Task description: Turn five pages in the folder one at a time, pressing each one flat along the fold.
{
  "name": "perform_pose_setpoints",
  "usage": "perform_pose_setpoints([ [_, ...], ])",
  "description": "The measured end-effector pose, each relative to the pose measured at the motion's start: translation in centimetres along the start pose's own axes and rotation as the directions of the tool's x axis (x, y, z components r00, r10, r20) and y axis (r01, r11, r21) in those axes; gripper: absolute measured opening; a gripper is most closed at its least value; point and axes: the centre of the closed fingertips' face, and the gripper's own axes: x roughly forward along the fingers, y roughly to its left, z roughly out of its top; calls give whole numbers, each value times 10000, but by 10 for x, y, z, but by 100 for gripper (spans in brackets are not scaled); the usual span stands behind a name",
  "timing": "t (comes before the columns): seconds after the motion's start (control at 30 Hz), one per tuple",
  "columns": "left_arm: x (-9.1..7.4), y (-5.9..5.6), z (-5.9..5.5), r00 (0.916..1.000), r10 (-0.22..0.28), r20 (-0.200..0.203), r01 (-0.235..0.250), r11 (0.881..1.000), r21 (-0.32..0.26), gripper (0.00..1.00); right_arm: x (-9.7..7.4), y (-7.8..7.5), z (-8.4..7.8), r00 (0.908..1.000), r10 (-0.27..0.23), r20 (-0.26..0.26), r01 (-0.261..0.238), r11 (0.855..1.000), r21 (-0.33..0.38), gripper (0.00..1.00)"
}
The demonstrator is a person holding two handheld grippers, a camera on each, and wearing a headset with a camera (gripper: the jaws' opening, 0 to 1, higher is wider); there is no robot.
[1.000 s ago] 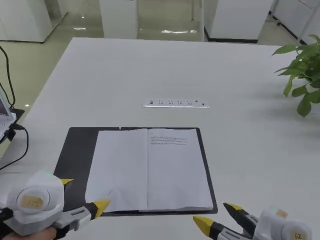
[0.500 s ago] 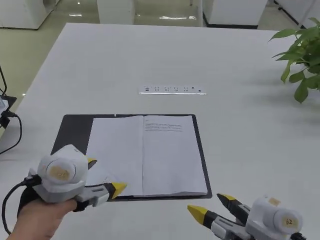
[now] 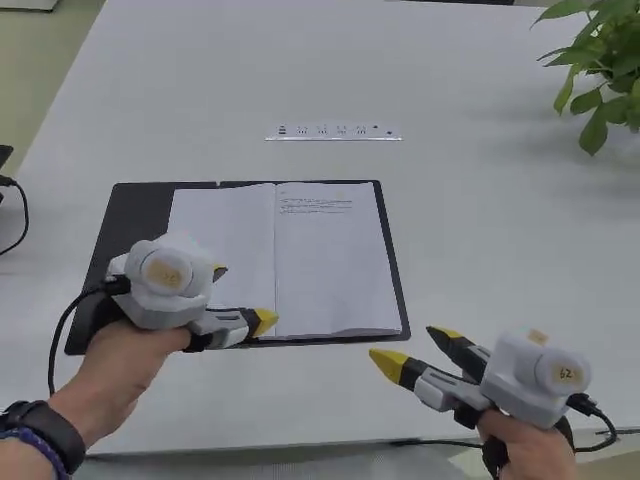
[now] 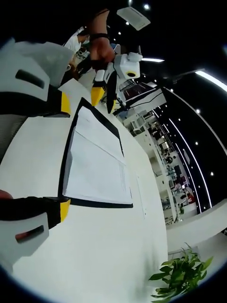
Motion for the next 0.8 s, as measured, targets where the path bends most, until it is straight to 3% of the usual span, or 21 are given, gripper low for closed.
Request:
perform_pose_setpoints([
  [0.23,38,-24,5,9966,-792,-217,795,9967,143,57,-1,0,-3,10000,-7,-92,8,9999,134,66],
  [0.53,80,-49,9,9911,-1286,-352,1279,9915,-224,55,-3,-4,-2,10000,-65,-69,68,9994,349,64],
  [0.8,99,-58,8,9917,-1221,-401,1193,9907,-654,56,-4,-4,-7,9997,65,-252,-54,9990,453,62],
])
